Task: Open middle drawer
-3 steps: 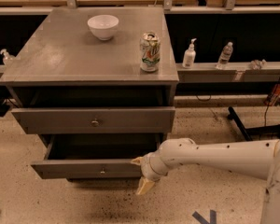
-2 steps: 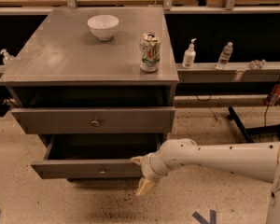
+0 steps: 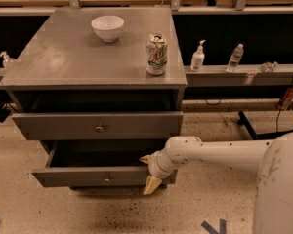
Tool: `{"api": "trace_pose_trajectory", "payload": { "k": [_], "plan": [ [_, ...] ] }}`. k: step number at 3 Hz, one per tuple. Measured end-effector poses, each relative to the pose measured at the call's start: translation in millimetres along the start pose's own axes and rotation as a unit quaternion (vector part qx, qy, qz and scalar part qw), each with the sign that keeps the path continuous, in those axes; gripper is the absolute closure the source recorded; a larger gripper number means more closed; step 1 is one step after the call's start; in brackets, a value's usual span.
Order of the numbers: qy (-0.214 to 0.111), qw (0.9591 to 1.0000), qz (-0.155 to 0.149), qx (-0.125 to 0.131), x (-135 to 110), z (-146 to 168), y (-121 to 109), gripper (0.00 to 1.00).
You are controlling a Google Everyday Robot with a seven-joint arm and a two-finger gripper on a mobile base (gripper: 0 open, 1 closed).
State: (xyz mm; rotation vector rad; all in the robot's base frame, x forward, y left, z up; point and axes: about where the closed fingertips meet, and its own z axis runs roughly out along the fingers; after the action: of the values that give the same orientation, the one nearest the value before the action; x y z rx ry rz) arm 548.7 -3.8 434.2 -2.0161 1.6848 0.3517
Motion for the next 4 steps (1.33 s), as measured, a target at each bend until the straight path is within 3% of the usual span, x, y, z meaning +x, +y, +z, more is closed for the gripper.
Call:
{"api": "trace_pose_trajectory", "payload": {
  "k": [1, 2, 4],
  "plan": [
    [0.007, 0.9997, 0.012, -0.020, 10, 18, -7, 0.24],
    [0.001, 0.9987, 0.016, -0.048, 7, 32, 1, 0.23],
    [-0.014, 0.9970, -0.009, -0.075, -31, 14, 32, 0.24]
  ]
}}
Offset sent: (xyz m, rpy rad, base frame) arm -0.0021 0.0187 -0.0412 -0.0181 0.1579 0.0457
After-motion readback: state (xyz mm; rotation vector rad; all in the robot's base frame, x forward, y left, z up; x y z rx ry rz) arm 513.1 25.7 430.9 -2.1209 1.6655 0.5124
